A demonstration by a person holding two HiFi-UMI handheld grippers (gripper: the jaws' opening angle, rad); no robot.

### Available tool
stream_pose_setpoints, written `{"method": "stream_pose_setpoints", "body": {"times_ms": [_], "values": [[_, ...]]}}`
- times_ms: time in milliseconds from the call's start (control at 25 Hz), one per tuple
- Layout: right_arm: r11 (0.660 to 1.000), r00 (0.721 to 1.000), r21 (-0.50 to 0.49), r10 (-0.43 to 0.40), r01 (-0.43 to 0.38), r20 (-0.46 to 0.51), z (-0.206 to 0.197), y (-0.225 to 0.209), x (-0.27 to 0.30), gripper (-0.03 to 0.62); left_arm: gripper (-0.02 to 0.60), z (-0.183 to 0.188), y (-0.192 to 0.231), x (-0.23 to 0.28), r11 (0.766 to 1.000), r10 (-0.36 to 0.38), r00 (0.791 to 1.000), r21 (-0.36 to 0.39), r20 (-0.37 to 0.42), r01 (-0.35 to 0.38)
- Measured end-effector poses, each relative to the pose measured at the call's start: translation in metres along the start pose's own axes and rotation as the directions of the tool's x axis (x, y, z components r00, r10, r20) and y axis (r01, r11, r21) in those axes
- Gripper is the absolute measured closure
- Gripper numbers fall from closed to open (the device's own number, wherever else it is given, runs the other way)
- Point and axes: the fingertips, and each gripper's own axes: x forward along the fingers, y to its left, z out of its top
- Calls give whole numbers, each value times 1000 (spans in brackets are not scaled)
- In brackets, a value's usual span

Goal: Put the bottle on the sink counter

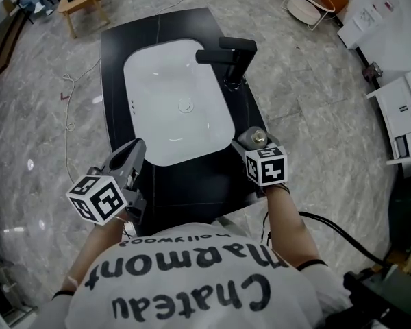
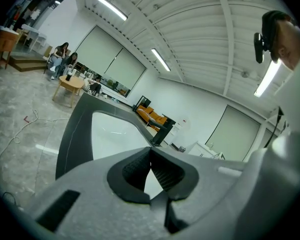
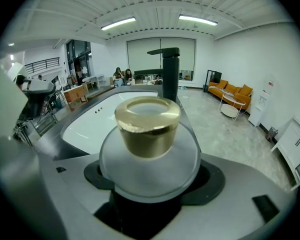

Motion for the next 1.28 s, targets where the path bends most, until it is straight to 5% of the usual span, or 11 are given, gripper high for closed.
{"method": "stream_pose_setpoints", "body": {"times_ms": [880,1280], "values": [[999,1000,37,16,-17,15,-3,4,3,252,566,26,56,-94,995,97,991,-31,91,-94],[999,999,44,-17,15,32,-2,2,1,252,566,27,84,-124,996,93,994,-22,56,-92]]}}
